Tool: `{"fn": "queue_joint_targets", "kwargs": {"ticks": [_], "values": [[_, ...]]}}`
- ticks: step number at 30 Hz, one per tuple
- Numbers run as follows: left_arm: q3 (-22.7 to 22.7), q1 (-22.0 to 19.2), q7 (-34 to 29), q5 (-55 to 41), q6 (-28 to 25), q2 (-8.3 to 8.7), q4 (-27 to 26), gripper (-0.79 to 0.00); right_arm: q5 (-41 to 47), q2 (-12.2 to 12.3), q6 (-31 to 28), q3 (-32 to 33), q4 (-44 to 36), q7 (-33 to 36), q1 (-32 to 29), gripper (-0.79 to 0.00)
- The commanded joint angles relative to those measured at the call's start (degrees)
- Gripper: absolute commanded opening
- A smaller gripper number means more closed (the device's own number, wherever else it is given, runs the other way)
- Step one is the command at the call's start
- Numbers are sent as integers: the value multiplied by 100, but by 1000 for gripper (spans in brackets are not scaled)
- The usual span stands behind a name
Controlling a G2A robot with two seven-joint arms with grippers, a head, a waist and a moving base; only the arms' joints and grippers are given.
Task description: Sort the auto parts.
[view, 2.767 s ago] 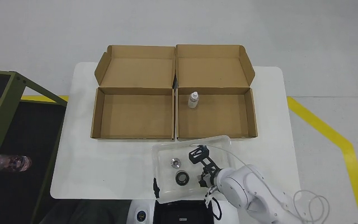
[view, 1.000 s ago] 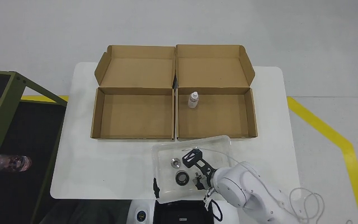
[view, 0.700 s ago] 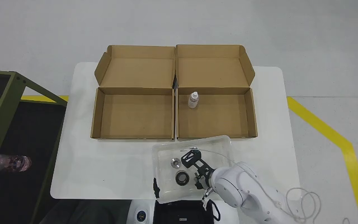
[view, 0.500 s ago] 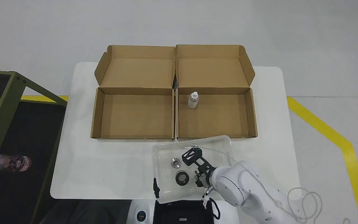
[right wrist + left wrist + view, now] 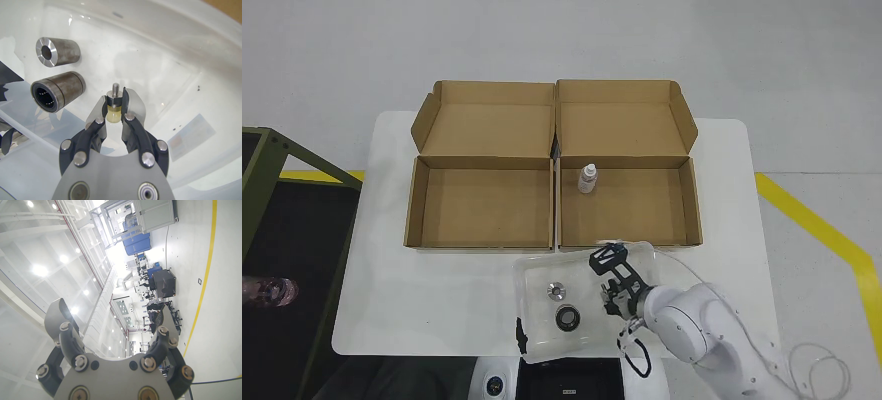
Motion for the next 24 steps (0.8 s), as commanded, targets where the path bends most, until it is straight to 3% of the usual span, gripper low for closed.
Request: {"fn": "queue_joint_targets", "kwargs": {"ticks": [1,16,24], "values": [[0,0,0,0,0,0,0,0,190,14,-85,183,28,-167,-83,-785],[0,0,0,0,0,0,0,0,2249,124,-1508,1286,435,-854,-535,-785],[0,0,0,0,0,0,0,0,2287,166,-1569,1478,412,-1078,-661,-785]]}}
